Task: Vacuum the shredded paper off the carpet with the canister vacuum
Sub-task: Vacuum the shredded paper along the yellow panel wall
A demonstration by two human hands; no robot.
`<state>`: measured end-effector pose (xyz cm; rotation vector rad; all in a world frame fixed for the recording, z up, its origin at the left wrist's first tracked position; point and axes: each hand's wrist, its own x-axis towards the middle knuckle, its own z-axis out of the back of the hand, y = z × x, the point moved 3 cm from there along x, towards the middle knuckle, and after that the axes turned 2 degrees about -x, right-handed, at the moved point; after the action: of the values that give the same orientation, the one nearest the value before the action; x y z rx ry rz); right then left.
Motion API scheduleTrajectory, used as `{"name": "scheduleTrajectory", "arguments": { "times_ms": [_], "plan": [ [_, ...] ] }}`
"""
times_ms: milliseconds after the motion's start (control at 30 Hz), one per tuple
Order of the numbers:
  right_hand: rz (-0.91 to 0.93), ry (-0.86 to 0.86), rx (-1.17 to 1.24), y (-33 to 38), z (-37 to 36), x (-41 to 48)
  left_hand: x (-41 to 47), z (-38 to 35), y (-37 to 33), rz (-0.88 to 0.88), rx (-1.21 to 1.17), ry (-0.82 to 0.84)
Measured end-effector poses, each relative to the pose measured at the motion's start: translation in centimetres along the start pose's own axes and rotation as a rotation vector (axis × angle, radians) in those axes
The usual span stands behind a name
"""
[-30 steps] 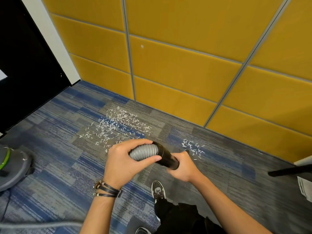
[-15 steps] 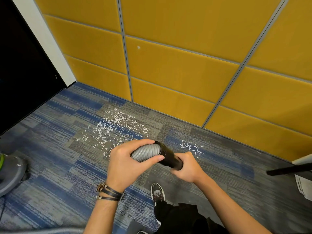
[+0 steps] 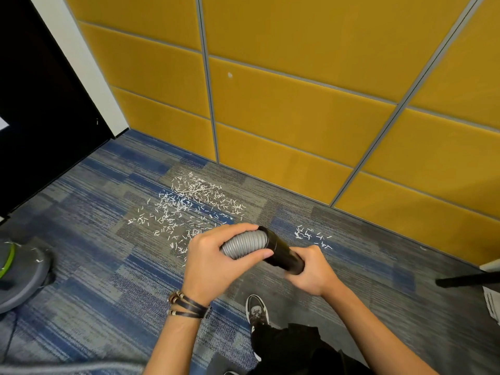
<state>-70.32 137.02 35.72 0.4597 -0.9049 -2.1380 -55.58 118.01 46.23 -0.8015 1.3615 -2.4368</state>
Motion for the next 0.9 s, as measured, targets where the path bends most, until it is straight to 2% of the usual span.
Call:
{"name": "scheduleTrajectory", "arguments": {
  "times_ms": [233, 400, 900],
  "plan": [
    [-0.048, 0.061, 0.028, -1.6, -0.3, 1.0, 1.1, -1.7, 1.6, 0.057, -0.010, 0.090],
    [-0.108, 0.026, 0.009, -3.7, -0.3, -0.6, 1.5, -3.2, 2.3, 0.083, -0.037, 0.141],
    [0.009, -0.041, 0.051, -2.7, -0.9, 4.5, 3.7, -1.6, 1.5, -0.023, 0.073, 0.022]
  ]
}}
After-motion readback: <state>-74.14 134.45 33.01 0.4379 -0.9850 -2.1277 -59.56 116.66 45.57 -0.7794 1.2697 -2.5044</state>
